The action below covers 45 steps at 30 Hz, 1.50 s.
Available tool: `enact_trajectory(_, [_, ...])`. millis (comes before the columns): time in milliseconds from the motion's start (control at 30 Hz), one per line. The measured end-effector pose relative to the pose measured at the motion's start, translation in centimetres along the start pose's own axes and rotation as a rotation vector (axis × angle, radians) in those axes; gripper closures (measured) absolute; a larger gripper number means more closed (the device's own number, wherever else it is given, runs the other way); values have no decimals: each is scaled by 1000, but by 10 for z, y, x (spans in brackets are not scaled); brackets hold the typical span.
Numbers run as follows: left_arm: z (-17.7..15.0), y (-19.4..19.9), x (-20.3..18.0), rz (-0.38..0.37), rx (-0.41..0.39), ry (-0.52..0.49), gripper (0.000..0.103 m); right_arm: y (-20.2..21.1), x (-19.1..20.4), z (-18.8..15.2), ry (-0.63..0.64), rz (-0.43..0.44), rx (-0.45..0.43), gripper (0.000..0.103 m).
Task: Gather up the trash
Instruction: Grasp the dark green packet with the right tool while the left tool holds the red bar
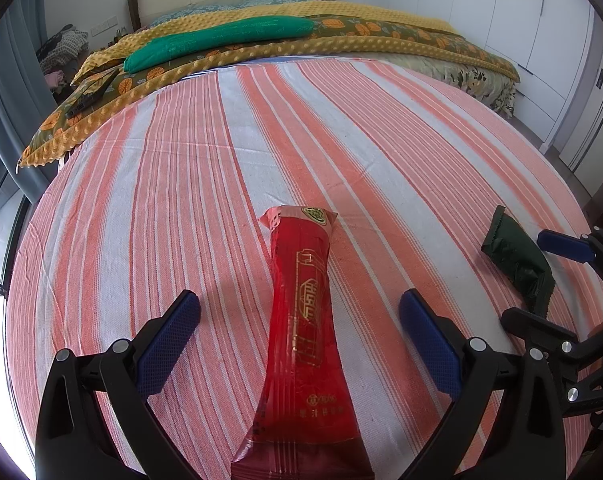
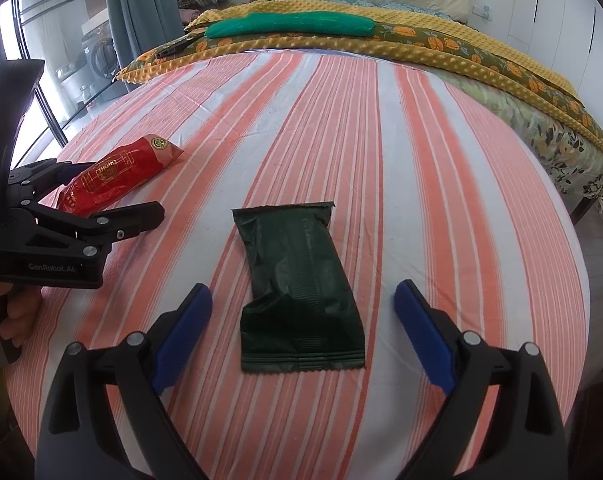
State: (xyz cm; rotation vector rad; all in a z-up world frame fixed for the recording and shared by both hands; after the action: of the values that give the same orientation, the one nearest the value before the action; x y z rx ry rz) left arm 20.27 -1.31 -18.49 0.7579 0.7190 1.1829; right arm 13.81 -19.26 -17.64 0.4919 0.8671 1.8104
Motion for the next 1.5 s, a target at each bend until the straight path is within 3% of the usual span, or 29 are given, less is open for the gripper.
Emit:
enact_trajectory(967, [0, 0, 0, -1, 0, 1, 5, 0, -1, 0, 0, 1, -1, 12])
enact_trajectory(1033, [1, 1, 1, -16, 1, 2, 5, 1, -2, -1, -12, 20, -8, 12])
enact_trajectory(1100, [2, 4, 4, -49, 21, -14, 5, 6, -13, -3, -47, 104, -21, 13])
enact_trajectory(1233, [9, 22, 16, -134, 27, -4, 5, 15, -38, 1, -80, 185, 41, 13])
enact_trajectory(1400, [21, 18, 14, -129, 56, -40, 5, 5, -32, 21, 14, 265, 160, 21])
enact_trajectory(1500, [22, 11, 7, -123, 95, -56, 21, -3, -22, 30, 57, 256, 205, 29])
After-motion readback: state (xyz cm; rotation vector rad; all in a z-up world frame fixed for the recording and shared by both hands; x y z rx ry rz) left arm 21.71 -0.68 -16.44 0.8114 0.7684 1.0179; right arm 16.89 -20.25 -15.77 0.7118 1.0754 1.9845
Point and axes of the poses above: each gripper's, at about its wrist camera, not at the fingertips, and y roughly against the way its jaws point, x to its left, z to its top, the point moved 2 cm from there along -y, roughly the way its jaws point, and after that the axes turned 11 degrees about y, right-handed, at the moved point
